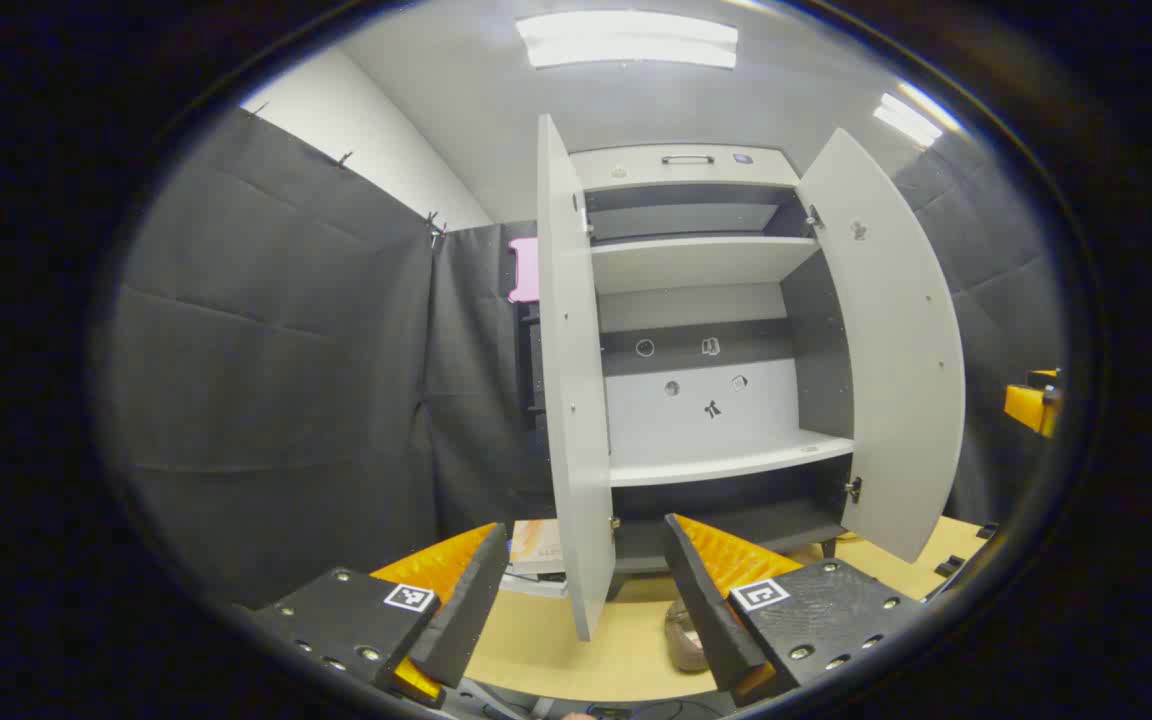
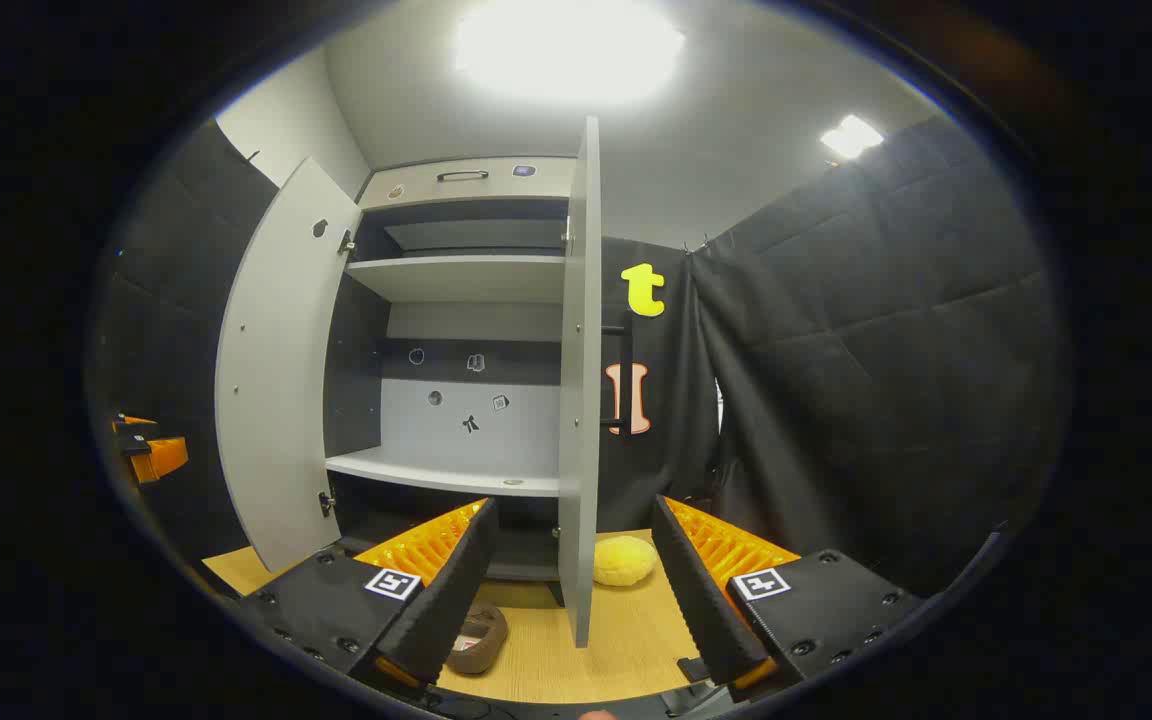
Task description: Grab one shoe with the right hand and put it into the shoe cabinet, grab the other shoe with the left hand and put it into the shoe cabinet; then close the right door with the right hand and the left door with the left hand.
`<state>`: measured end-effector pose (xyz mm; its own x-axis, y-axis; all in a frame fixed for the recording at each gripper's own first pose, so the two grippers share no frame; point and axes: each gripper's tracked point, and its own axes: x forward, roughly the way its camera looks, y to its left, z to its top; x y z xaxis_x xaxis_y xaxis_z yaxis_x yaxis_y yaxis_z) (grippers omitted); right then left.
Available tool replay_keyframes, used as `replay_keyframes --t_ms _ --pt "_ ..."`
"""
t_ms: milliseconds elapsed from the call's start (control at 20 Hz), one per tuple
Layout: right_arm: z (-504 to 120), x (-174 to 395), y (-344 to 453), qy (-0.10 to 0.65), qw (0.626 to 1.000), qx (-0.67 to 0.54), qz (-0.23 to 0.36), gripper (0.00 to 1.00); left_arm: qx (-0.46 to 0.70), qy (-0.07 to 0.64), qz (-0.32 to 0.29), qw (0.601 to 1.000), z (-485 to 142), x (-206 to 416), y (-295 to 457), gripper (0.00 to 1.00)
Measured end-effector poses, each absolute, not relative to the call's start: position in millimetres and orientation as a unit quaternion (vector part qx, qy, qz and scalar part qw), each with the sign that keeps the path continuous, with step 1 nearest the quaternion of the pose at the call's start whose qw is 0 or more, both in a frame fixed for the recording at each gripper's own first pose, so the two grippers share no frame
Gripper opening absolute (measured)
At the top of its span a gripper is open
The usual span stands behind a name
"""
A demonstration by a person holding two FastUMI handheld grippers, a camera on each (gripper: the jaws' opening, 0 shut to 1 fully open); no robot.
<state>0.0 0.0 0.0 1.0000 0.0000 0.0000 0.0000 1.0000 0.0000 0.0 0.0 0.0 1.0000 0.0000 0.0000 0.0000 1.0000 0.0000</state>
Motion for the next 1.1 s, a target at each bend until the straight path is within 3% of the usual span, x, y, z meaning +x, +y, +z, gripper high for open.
replay_keyframes --t_ms 750,1000,1050,1100 --pt "2.9 -0.9 0.8 -0.009 1.000 0.003 0.004 0.98 0.009 -0.018 0.006 1.000 7.4 0.0 -9.5 0.96" --pt "-3.1 9.4 18.3 -0.013 0.999 -0.001 0.045 0.96 0.009 -0.019 0.019 1.000 10.4 -0.9 -11.6 0.96" --pt "-7.8 13.1 22.0 -0.010 0.998 0.000 0.054 0.96 0.008 -0.019 0.024 1.000 9.5 -1.1 -13.0 0.90" --pt "-12.7 17.6 28.5 -0.006 0.998 0.002 0.066 0.96 0.007 -0.019 0.027 0.999 8.9 -0.5 -14.3 0.90"
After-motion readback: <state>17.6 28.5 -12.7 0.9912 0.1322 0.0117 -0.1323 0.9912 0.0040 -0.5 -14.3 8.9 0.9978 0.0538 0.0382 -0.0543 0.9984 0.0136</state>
